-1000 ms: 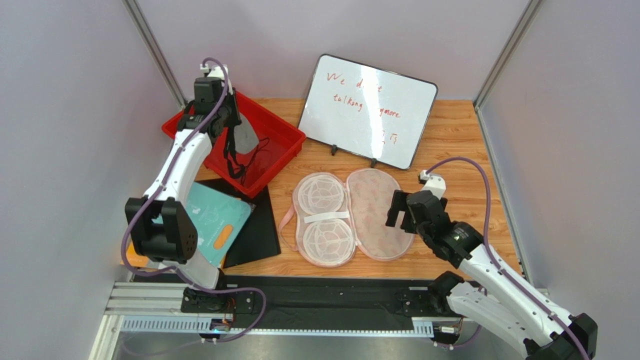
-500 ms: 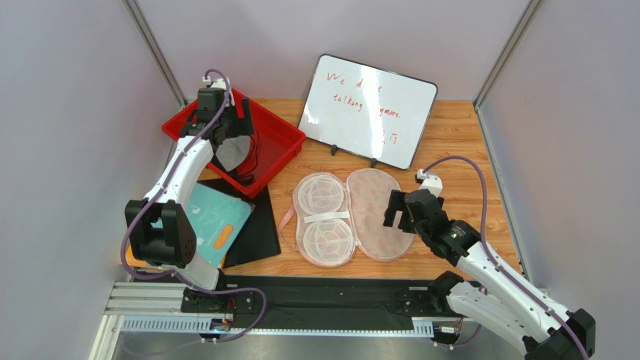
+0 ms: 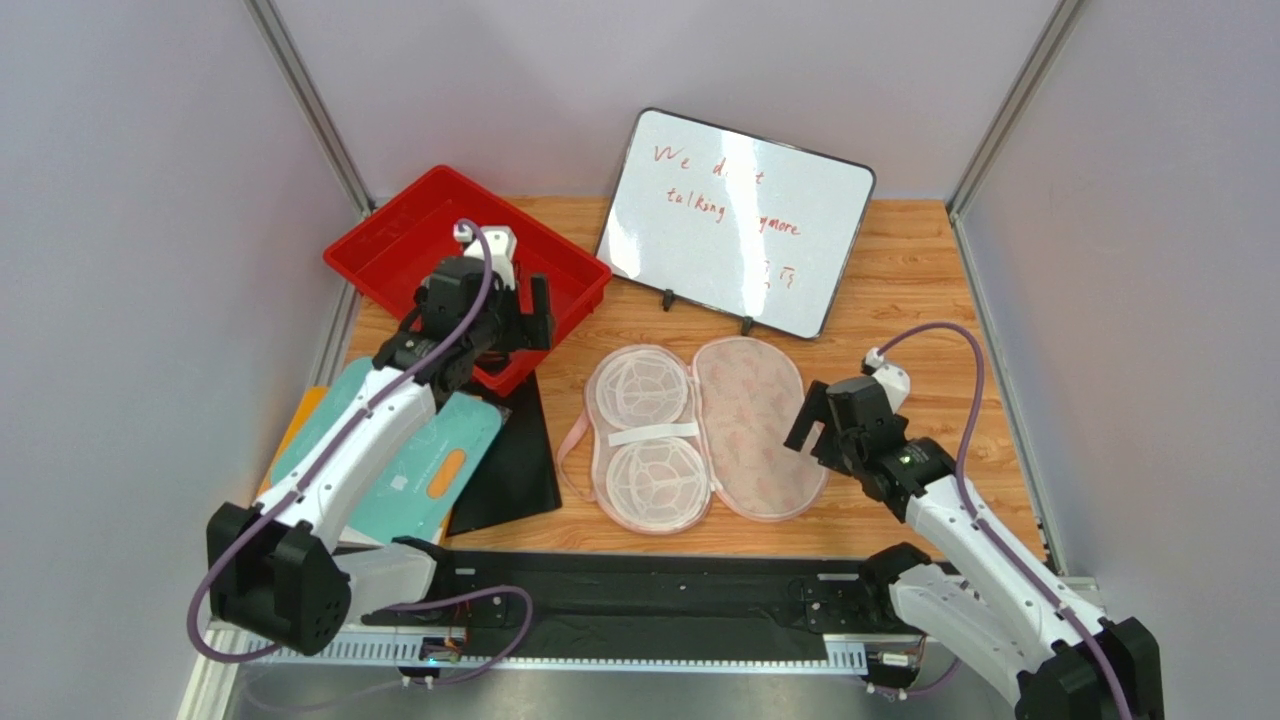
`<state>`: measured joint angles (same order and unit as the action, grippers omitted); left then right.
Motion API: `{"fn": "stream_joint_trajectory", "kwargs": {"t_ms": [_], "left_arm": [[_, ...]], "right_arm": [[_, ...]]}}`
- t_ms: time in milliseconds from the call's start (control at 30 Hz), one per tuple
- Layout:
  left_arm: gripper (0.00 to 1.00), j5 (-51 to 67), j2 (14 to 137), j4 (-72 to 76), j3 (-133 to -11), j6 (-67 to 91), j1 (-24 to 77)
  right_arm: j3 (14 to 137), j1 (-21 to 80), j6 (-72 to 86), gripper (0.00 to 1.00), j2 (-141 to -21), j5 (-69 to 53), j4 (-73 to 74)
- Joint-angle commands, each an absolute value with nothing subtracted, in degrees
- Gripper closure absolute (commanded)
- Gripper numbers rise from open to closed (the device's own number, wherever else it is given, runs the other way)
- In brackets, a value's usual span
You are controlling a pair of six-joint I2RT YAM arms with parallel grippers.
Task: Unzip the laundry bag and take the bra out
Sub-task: Place the bra in the bin, then close the laundry bag at the center of the board.
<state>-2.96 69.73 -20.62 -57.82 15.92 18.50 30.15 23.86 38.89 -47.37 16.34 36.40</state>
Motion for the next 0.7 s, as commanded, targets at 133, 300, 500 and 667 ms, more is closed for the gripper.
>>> {"fn": "stream_joint_trajectory", "kwargs": {"t_ms": [133,300,500,667], "left_arm": [[0.03,-2.11,61.09,-17.85,-47.03,20.65,24.34],[0.04,-0.79,62.66,-18.37,-47.11,19.52,26.28],[0.04,-0.35,62.23,-17.40,-46.14,19.86,26.54],[0.04,-0.35,61.44,-17.84,-45.97,19.69,26.54]], "right_arm": [[25.23,20.92,45.61,0.05,-45.88,15.20,32.78],[23.38,20.83,47.81,0.10,-48.51,17.75,31.82],[23.02,19.87,48.25,0.24,-52.38,18.28,29.97],[23.20,18.28,47.81,0.37,-53.96,17.93,28.92]]}}
